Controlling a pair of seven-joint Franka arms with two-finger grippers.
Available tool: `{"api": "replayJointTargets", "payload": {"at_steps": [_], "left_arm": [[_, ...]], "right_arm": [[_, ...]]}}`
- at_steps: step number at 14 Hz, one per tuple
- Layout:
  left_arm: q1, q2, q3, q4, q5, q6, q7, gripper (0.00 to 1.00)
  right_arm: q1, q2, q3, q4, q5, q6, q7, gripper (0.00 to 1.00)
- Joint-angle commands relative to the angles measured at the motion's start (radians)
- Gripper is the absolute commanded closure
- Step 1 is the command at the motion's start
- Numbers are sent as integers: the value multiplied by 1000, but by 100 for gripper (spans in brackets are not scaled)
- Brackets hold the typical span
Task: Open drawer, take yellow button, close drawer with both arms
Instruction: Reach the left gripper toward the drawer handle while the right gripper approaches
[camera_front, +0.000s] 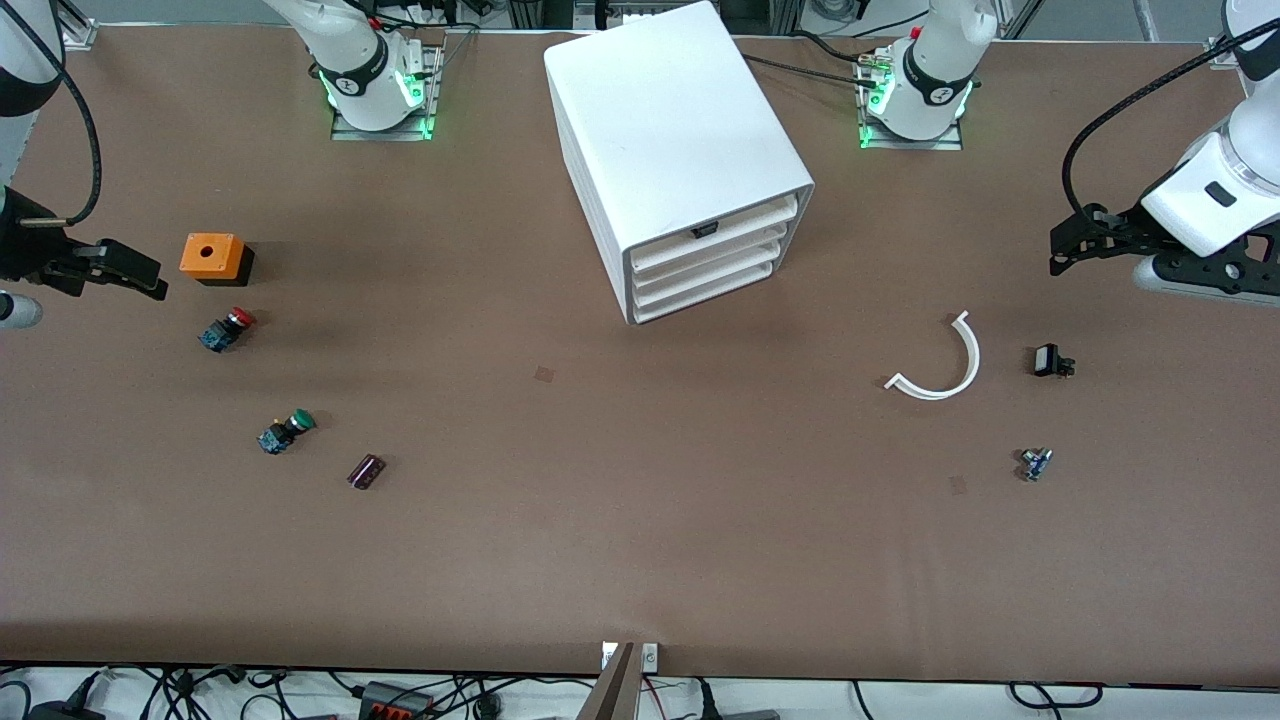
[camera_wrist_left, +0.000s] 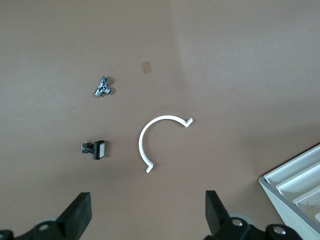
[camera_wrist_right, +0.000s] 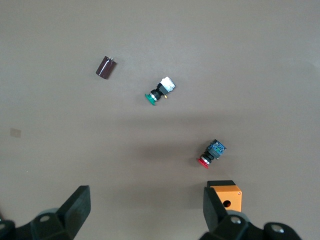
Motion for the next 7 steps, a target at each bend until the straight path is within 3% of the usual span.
{"api": "replayJointTargets", "payload": {"at_steps": [1, 7], "left_arm": [[-9, 2, 7, 20, -15, -17, 22, 0], [-12, 2, 7, 21, -15, -19, 12, 0]], "right_arm": [[-3, -22, 6, -23, 3, 14, -18, 0], [-2, -11, 8, -22, 6, 17, -16, 0]]}}
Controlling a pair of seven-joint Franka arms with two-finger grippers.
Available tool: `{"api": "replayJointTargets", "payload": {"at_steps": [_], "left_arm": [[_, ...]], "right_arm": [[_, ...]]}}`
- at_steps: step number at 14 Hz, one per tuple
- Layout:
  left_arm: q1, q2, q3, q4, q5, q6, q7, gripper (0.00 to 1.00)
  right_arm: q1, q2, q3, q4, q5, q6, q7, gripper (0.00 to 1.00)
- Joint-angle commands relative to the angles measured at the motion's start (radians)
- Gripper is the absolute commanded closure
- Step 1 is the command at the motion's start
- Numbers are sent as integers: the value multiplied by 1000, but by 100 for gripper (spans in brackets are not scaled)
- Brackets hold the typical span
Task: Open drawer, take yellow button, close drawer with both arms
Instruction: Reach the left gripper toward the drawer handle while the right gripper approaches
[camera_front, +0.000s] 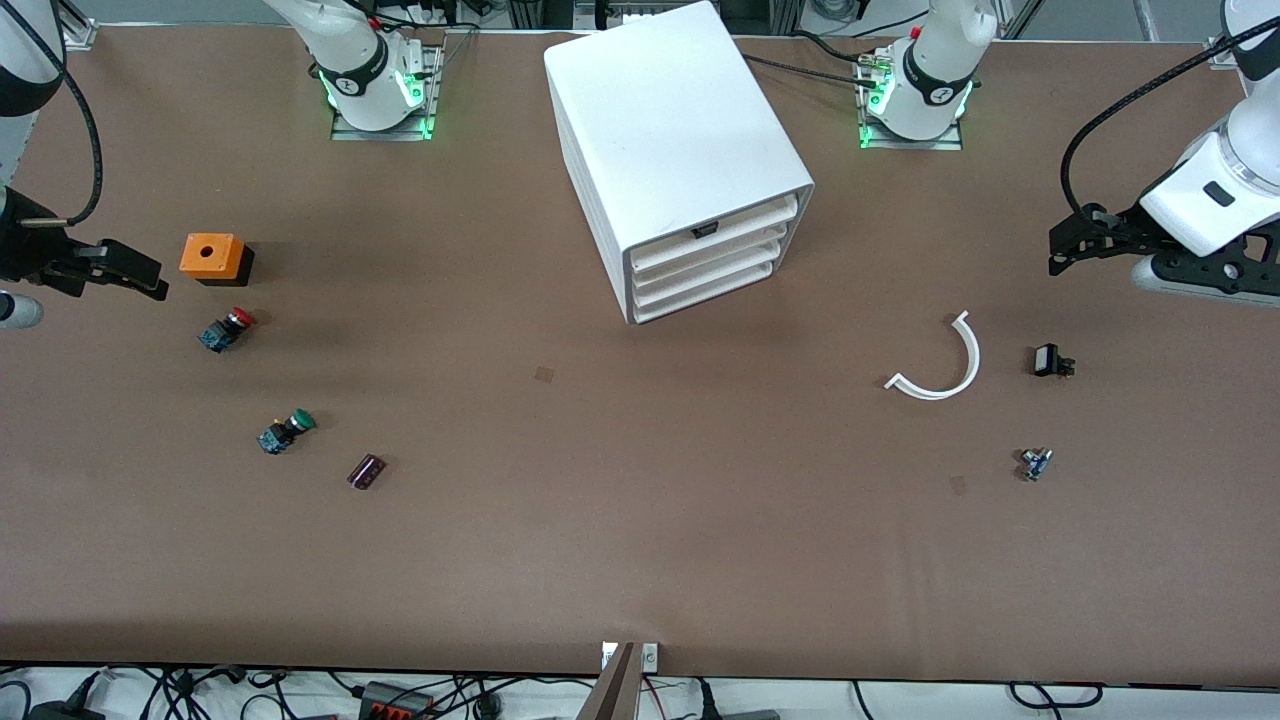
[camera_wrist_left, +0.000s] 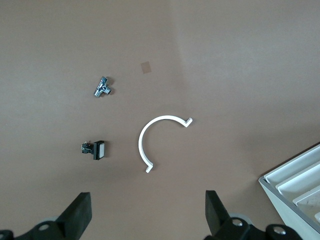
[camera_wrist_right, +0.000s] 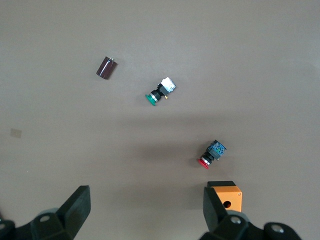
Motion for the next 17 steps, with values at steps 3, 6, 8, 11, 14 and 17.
{"api": "replayJointTargets", "payload": {"at_steps": [3, 6, 8, 11, 14, 17], "left_arm": [[-14, 4, 7, 23, -15, -19, 11, 0], [-16, 33, 7, 42, -18, -60, 15, 0], [-20, 59, 7, 82, -22, -124, 23, 0], [-27, 67, -10, 90, -36, -135, 23, 0], [-27, 91, -17, 90, -104, -190, 23, 0], [-39, 142, -19, 90, -150, -276, 96, 0]], "right_arm": [[11, 4, 7, -18, 3, 12, -21, 0], [31, 22, 7, -17, 4, 12, -19, 0], [48, 44, 7, -17, 3, 14, -19, 0], [98, 74, 7, -17, 3, 17, -13, 0], [141, 93, 7, -17, 3, 32, -4, 0], [172, 96, 7, -17, 6, 32, -2, 0]]}}
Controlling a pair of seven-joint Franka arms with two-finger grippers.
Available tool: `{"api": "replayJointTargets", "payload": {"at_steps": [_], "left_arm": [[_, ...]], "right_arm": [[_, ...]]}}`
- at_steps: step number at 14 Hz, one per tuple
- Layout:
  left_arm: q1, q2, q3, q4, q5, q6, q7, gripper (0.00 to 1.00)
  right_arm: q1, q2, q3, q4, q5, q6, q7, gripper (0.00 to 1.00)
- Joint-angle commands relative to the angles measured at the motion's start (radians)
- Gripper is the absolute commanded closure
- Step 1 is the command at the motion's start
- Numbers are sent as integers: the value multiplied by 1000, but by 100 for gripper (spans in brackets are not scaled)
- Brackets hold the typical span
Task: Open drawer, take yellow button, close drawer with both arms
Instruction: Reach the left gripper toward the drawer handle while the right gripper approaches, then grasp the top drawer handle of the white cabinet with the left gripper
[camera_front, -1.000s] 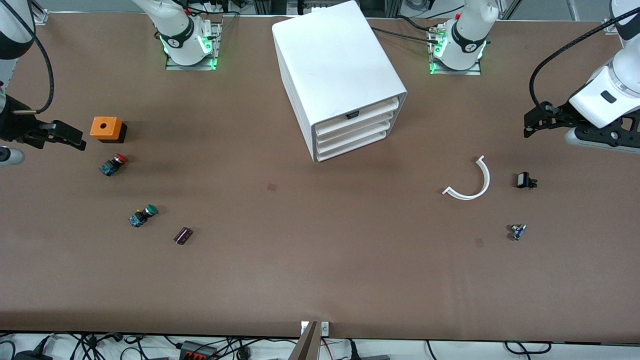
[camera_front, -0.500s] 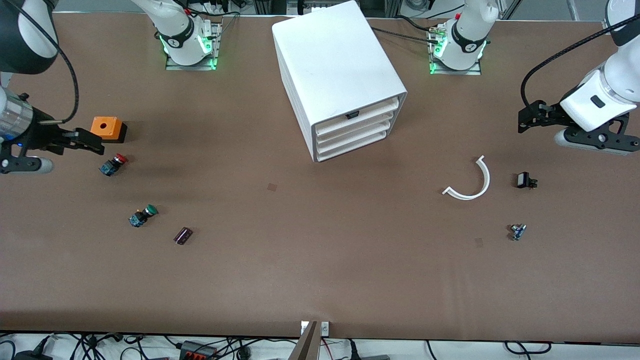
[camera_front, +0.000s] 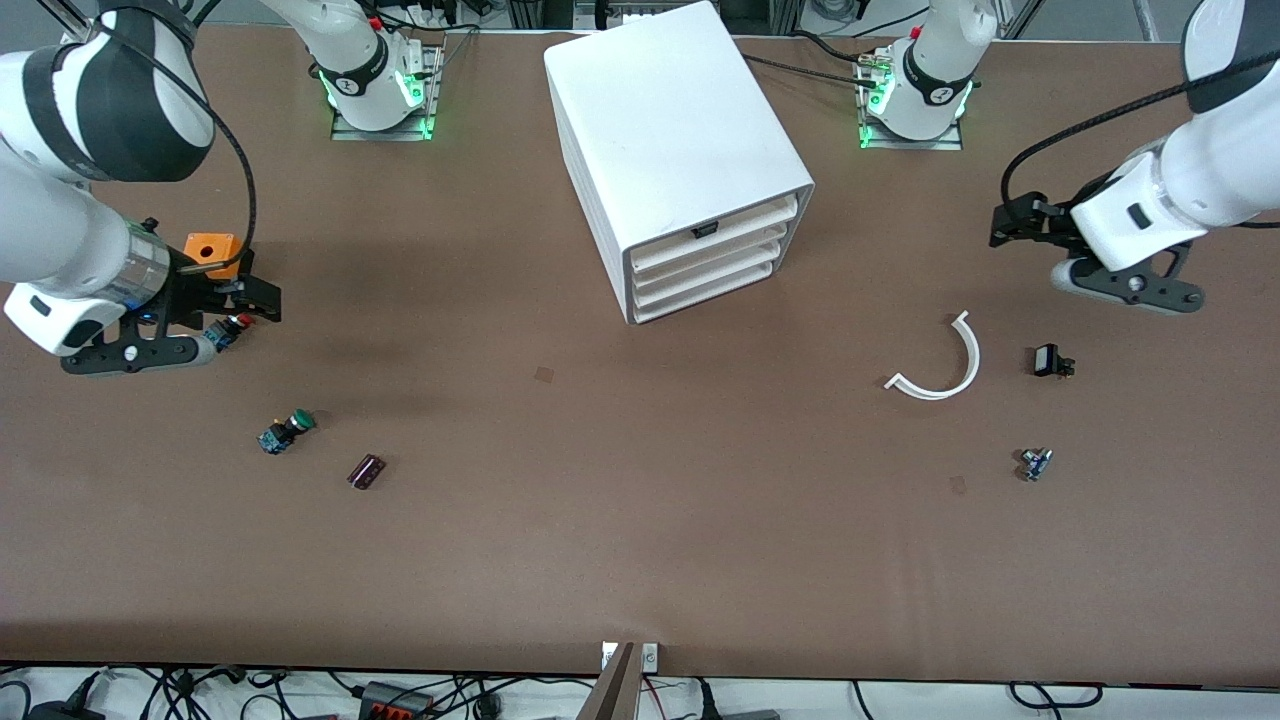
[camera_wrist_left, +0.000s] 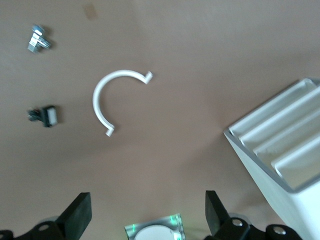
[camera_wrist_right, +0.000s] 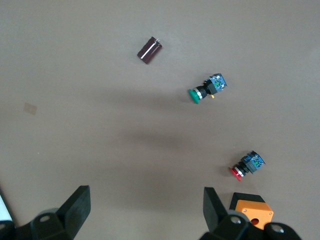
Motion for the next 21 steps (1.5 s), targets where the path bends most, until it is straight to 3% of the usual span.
{"api": "replayJointTargets", "payload": {"at_steps": [1, 3, 7, 11, 14, 17, 19, 21], "left_arm": [[-29, 80, 4, 37, -78, -53, 100, 0], [-37, 118, 4, 36, -243, -66, 116, 0], [-54, 261, 4, 25, -567, -59, 208, 0], [-75, 326, -4, -87, -734, -47, 432, 1], [-78, 332, -25, -234, -867, 41, 561, 18], [-78, 361, -47, -292, -927, 55, 651, 36], [-75, 359, -59, -366, -966, 55, 745, 39], [-75, 361, -61, -412, -1005, 55, 818, 43]], "right_arm": [[22, -11, -2, -10, 8, 9, 0, 0], [54, -11, -2, 1, 83, 9, 0, 0], [105, -10, -2, 4, 149, 39, 0, 0], [182, -6, -3, 4, 151, 114, 15, 0], [211, 3, -2, 4, 148, 131, 59, 0], [226, 18, -2, 4, 154, 197, 65, 0], [231, 30, -2, 6, 163, 202, 65, 0], [232, 38, -2, 6, 243, 205, 65, 0]]}}
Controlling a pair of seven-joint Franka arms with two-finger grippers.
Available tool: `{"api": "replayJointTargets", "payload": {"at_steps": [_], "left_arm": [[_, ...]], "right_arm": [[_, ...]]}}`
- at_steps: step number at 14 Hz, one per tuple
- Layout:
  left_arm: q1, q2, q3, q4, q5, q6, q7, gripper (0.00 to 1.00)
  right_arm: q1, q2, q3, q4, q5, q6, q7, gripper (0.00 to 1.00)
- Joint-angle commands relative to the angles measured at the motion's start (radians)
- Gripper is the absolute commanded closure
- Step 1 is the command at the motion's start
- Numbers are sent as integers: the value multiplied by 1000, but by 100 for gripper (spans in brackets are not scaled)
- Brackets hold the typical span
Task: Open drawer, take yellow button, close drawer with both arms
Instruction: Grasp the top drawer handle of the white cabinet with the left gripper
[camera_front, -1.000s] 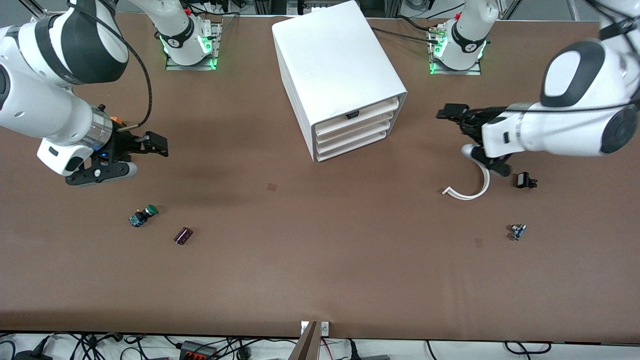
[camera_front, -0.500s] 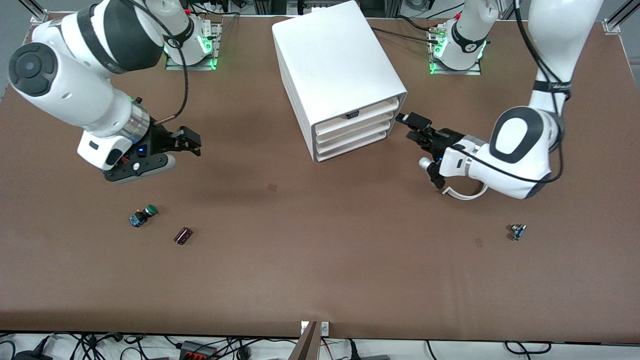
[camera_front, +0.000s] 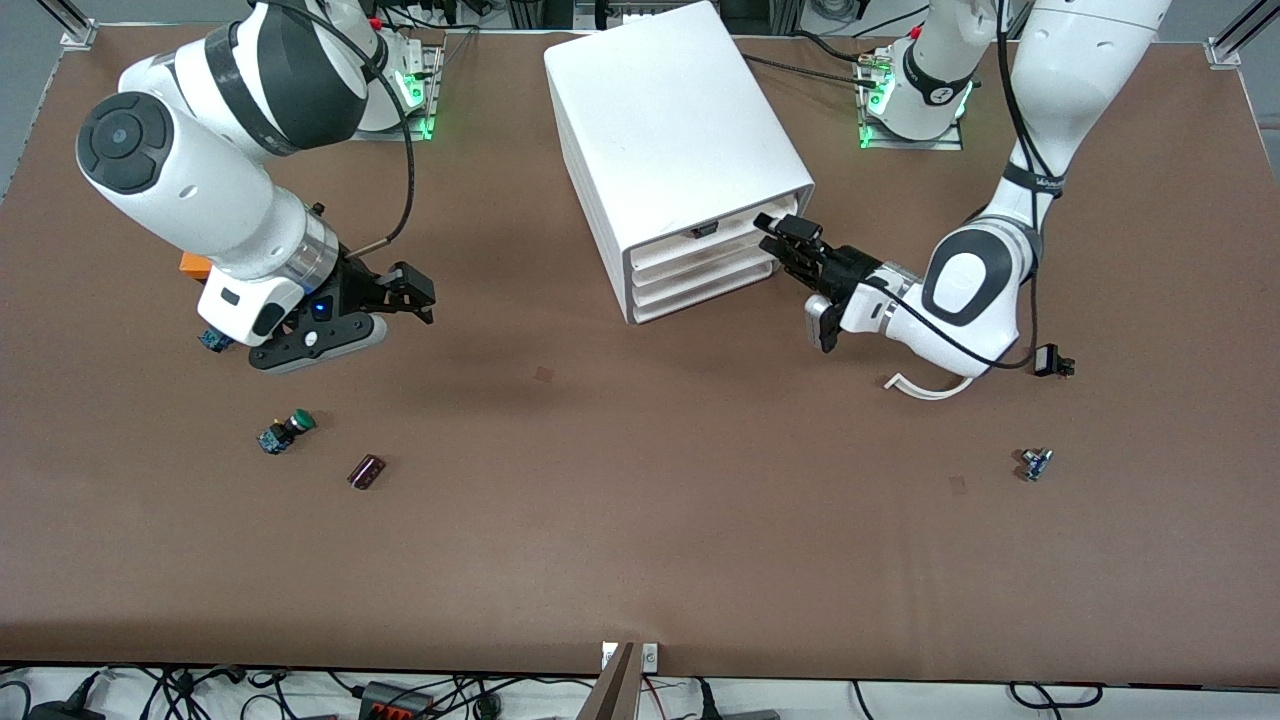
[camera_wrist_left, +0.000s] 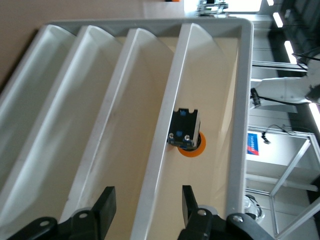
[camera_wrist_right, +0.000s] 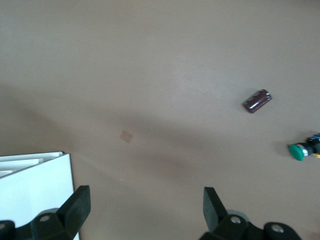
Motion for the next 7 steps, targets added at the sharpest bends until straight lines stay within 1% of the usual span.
{"api": "replayJointTargets", "payload": {"at_steps": [1, 2, 3, 5, 6, 7], "left_arm": [[2, -14, -6, -60, -48, 12, 92, 45], [2, -14, -6, -61, -48, 12, 92, 53], [4, -14, -6, -60, -48, 9, 92, 64], [2, -14, -6, -60, -50, 9, 94, 82], [1, -14, -6, -60, -50, 9, 94, 90], [1, -14, -6, -60, -50, 9, 92, 94]], "right_arm": [[8, 17, -6, 4, 110, 12, 6, 0], [16, 25, -6, 14, 124, 9, 7, 0], [34, 34, -6, 17, 126, 11, 7, 0], [54, 57, -6, 30, 128, 26, 7, 0], [69, 71, -6, 43, 128, 35, 9, 0], [80, 83, -6, 61, 129, 37, 9, 0]]}}
